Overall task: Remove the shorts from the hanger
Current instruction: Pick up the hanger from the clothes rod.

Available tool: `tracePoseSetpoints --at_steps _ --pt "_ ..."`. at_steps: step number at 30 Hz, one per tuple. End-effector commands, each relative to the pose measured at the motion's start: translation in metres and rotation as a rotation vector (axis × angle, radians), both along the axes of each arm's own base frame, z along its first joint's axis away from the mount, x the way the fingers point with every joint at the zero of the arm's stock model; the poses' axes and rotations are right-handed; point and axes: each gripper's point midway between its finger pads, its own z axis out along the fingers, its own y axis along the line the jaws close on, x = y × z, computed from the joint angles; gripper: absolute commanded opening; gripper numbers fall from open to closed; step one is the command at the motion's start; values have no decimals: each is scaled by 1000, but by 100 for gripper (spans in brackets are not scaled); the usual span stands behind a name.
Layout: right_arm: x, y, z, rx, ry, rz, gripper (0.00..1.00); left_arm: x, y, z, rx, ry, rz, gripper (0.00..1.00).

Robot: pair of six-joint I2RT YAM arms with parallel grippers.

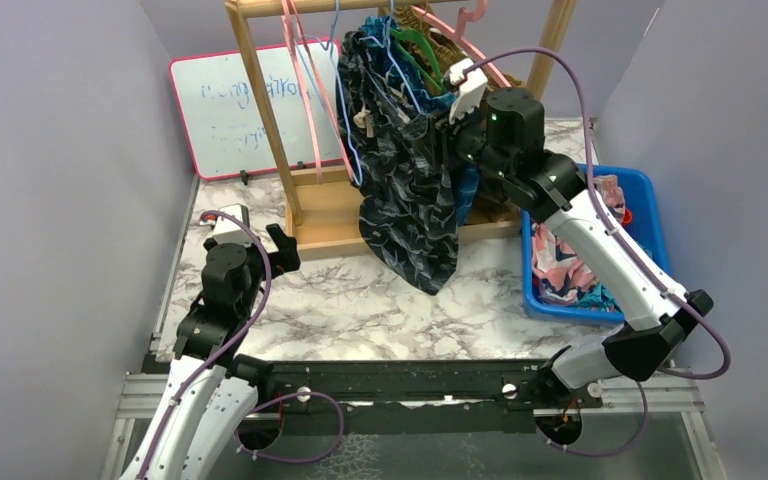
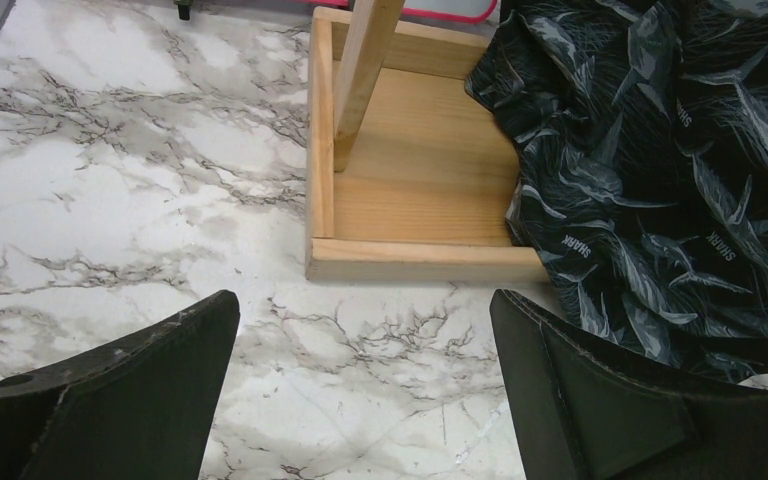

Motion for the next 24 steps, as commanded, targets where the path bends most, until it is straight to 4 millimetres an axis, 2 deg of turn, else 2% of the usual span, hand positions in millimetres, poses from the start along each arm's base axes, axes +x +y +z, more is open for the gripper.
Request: tracePoseSetpoints --at_steps 1,9,14,18,24 --pt "19 -8 19 -38 -62 -82 45 1 3 3 3 -18 14 99" --pt "51 6 13 -79 -34 -128 43 1 3 2 4 -13 13 99" --pt "55 14 16 -58 -52 -127 26 2 3 1 4 -12 11 99" --pt "52 13 27 -3 -94 -142 11 2 3 1 4 -11 13 99" --pt "44 15 45 147 -175 -135 1 2 2 1 3 -11 8 99"
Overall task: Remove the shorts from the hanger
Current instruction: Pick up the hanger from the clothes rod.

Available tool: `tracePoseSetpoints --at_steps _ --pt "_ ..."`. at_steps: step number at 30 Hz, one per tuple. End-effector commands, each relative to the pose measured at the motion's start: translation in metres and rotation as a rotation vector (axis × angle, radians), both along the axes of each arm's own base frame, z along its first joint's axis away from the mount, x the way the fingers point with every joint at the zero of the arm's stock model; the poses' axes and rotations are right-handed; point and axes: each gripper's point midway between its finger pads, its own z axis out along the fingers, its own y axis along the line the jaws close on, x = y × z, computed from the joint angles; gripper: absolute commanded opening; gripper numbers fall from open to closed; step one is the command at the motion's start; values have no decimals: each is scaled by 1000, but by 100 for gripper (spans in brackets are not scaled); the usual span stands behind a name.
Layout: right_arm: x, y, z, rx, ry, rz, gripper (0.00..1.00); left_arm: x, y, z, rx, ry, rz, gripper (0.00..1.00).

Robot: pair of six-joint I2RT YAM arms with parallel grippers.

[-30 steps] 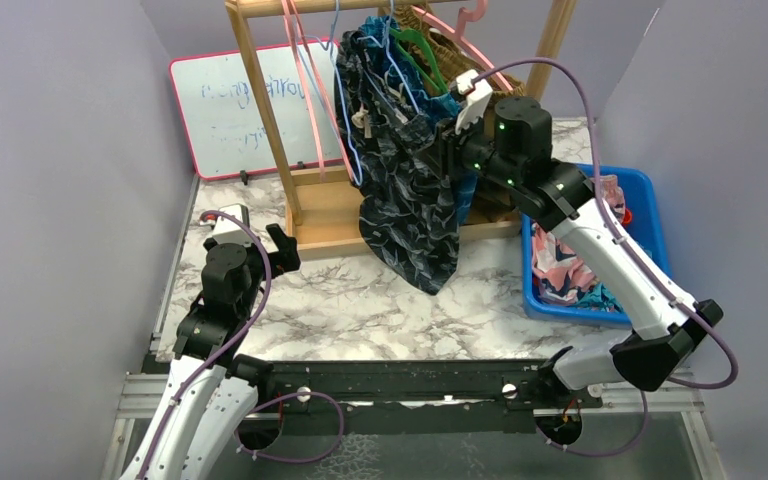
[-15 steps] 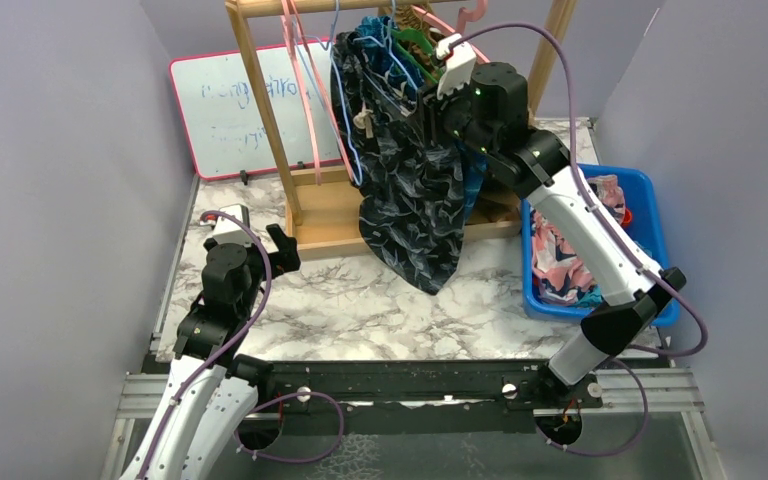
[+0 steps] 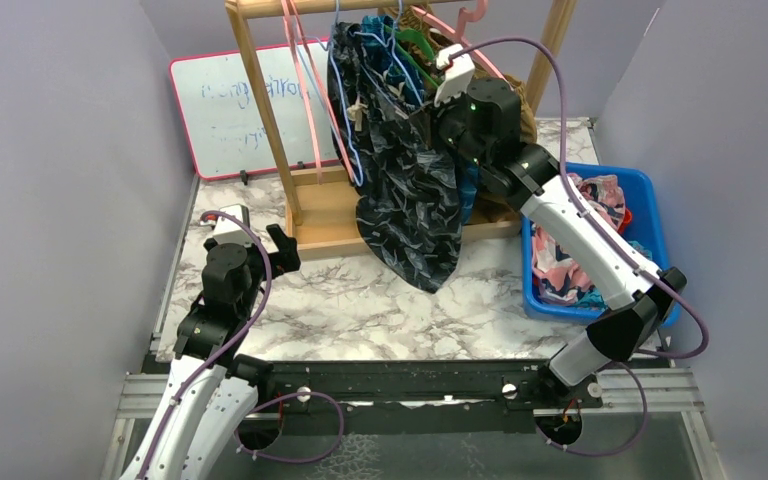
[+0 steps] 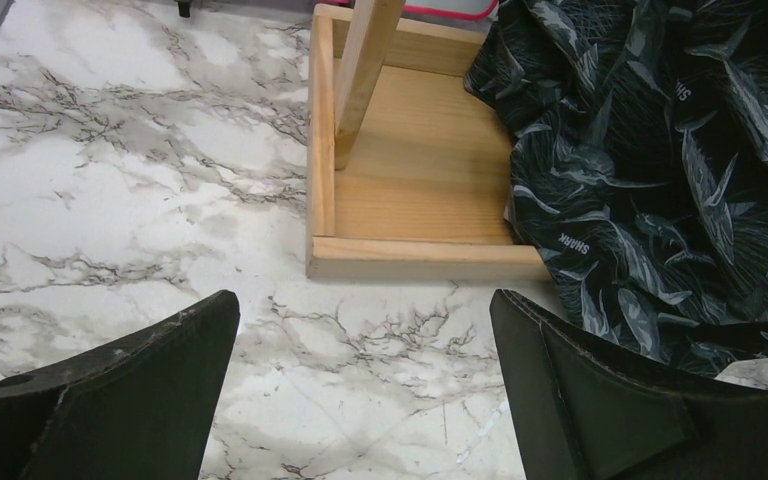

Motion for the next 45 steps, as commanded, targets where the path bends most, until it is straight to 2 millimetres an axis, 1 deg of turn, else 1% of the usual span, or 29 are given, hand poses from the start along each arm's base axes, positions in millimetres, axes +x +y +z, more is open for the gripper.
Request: tracePoseSetpoints --at_steps 1,2,7,11,12,14,16,18,22,27,29,32,37,40,45 --pt "-7 1 38 155 -118 -1 1 2 2 4 1 -17 7 99" --pt "-7 2 40 171 -128 2 1 2 2 3 1 -16 7 99" --pt "-7 6 60 249 -187 16 1 1 4 5 3 -23 18 99" --pt "-8 8 66 273 -218 32 1 1 5 5 4 -23 20 99" --pt "-9 9 67 279 -216 40 1 1 4 5 3 -24 19 99" --pt "-13 14 69 321 -157 57 1 2 4 3 5 -17 16 99" --pt "-21 21 81 353 -135 107 1 2 3 2 6 -12 13 99" --pt "-26 23 92 389 -154 130 1 3 3 0 8 -4 12 99" --pt "-22 18 93 384 -167 96 1 3 2 1 7 -7 11 99" --pt "-36 16 90 361 -147 138 1 2 3 2 6 -10 12 99" --pt "-44 14 86 348 -133 152 1 2 2 2 5 -11 10 99" --pt "-58 12 74 310 -101 193 1 2 3 3 4 -14 11 99" --pt "-84 0 45 298 -26 220 1 2 4 4 5 -17 16 99" --pt "-102 -9 21 289 12 238 1 1 5 5 3 -23 22 99" --pt "-133 -16 -34 226 166 287 1 1 5 6 1 -25 20 99"
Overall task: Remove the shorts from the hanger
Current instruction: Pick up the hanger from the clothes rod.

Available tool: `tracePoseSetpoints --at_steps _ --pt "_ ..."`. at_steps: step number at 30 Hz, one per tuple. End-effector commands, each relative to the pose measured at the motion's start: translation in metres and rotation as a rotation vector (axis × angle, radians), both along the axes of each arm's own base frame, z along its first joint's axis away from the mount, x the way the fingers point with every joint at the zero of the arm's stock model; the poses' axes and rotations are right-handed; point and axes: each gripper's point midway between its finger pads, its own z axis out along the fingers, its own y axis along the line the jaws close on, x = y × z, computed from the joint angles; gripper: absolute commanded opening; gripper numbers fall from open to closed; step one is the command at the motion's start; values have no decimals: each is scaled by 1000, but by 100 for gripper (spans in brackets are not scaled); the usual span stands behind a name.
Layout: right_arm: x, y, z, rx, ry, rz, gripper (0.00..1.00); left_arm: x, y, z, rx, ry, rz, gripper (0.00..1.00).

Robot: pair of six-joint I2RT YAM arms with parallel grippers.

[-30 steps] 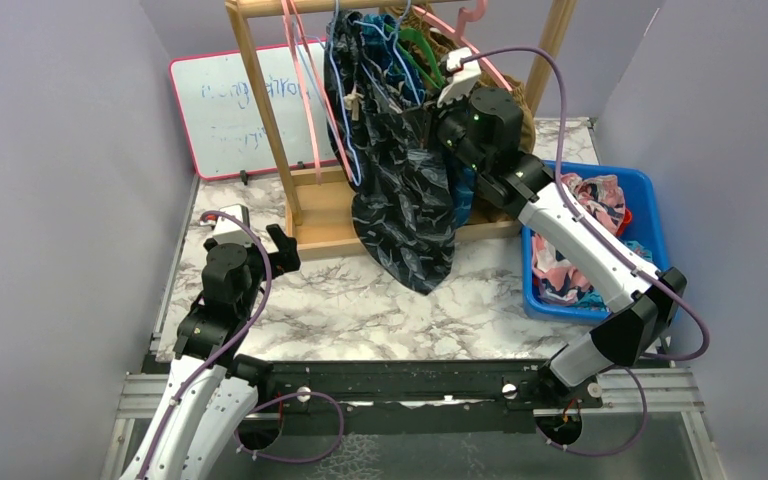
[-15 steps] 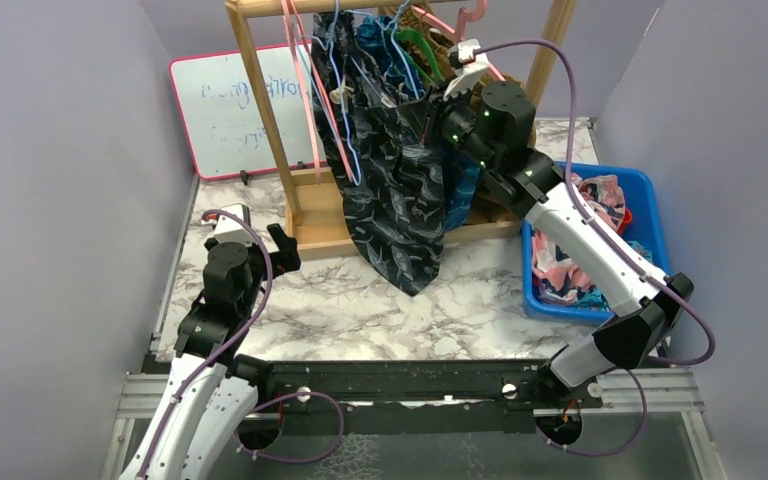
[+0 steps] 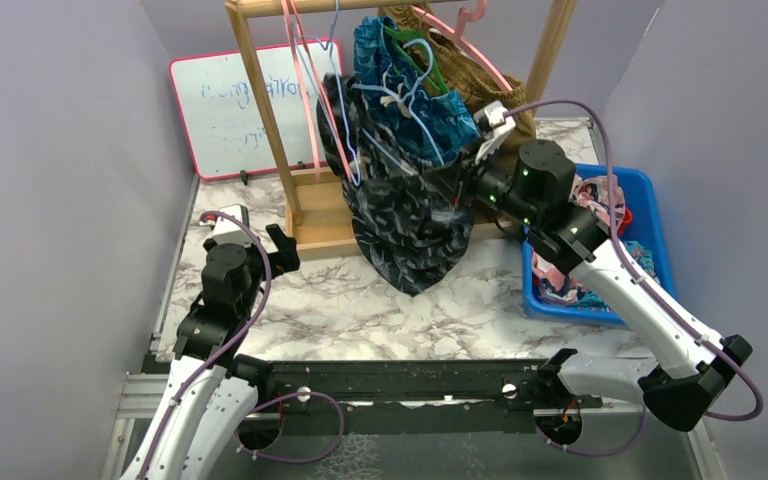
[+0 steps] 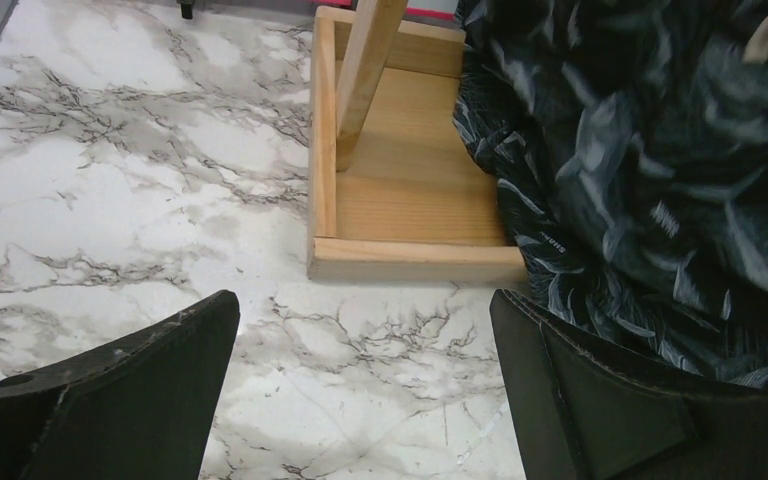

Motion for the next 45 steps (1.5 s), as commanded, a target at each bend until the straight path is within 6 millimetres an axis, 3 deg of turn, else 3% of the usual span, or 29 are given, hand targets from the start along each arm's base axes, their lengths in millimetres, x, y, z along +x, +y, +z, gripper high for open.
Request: tracePoseSetpoints --at_steps 1,6,11,16,19,24,29,33,37,45 --pt "-31 -4 -40 -33 128 69 1 1 3 5 1 -22 15 99" --pt "-63 -26 -111 -64 270 55 1 0 4 5 -1 -23 15 99" --pt "-119 -10 -157 -100 411 355 1 0 1 8 -8 -28 4 99" --pt "-144 -7 -200 -148 588 457 1 -1 -9 14 -28 -45 -51 99" --pt "-151 -3 -204 -109 604 502 1 -1 -31 21 -42 -79 -184 99" --pt "-156 9 -196 -23 594 571 1 -26 -111 39 -122 -152 -701 99" --pt "-161 21 -208 -50 668 600 1 -48 -145 40 -241 -59 -945 99" --pt "-166 35 -211 -69 666 610 1 -58 -155 55 -294 -26 -1028 99" --pt "-169 49 -212 -54 675 614 1 -55 -153 49 -308 -8 -988 97" --pt "-175 67 -203 -47 665 640 1 -42 -146 14 -335 84 -866 67"
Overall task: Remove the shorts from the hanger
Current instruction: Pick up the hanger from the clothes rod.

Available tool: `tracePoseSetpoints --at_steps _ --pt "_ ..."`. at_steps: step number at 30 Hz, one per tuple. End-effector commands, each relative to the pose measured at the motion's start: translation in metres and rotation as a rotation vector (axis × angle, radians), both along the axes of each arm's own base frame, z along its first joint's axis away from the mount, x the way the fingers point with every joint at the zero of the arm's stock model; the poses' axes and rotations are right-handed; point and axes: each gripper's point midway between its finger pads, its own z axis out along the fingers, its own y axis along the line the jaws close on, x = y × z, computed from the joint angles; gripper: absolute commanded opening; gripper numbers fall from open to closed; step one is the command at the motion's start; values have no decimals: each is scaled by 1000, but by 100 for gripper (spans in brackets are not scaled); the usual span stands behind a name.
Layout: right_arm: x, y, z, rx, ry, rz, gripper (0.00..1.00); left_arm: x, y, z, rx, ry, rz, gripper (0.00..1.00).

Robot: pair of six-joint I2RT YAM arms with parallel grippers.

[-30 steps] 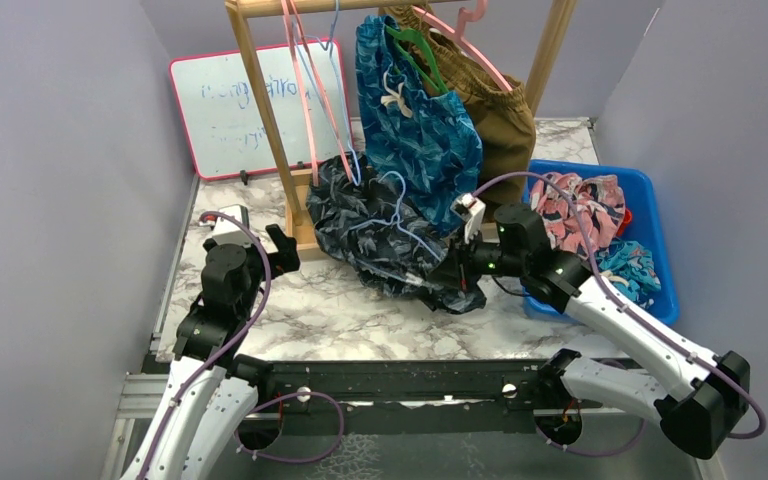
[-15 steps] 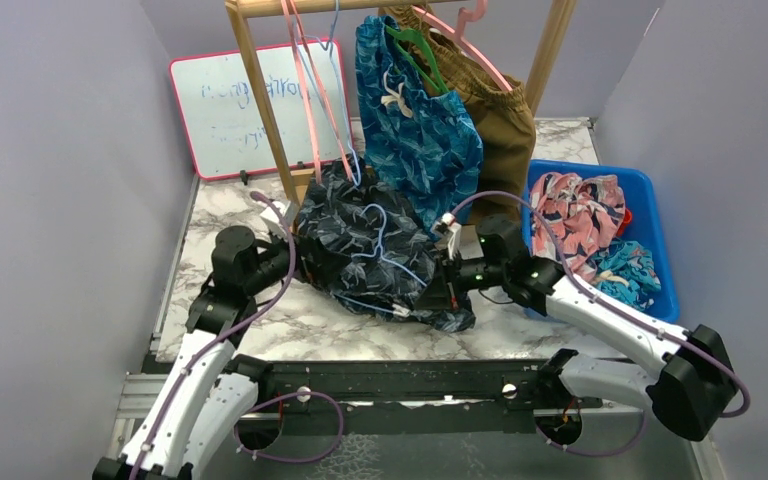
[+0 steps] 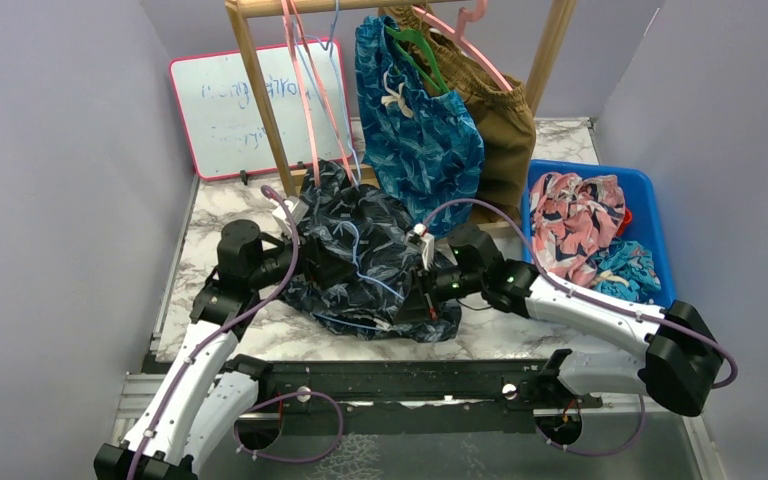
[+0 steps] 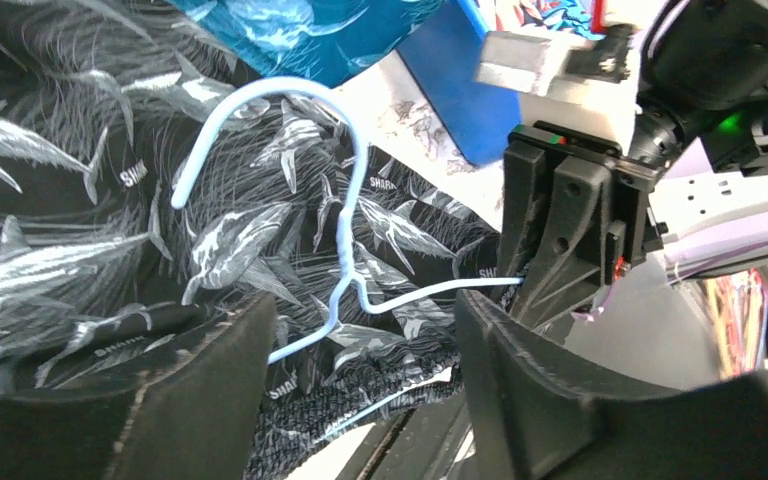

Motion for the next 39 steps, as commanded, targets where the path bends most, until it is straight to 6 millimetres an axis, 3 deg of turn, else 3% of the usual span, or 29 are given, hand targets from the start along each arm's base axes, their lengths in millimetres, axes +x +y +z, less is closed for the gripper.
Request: tracePoseSetpoints --at_steps 1,10,16,21,30,36,39 --pt "6 18 31 86 -58 4 1 8 2 -9 -7 35 56 67" --pt "-1 24 37 97 -57 31 1 23 -1 2 -76 32 112 55" --pt "-9 27 37 107 -56 54 1 27 3 1 -99 28 163 39" --pt "-12 28 41 124 -60 66 1 22 -3 -4 -108 42 111 35" --pt "-11 32 44 137 -64 70 1 14 -11 -3 -103 20 37 36" --pt "-9 31 41 125 -65 61 2 19 -8 -1 -97 3 73 6" --pt "-4 28 42 101 -86 22 12 20 -6 -1 -91 -5 85 0"
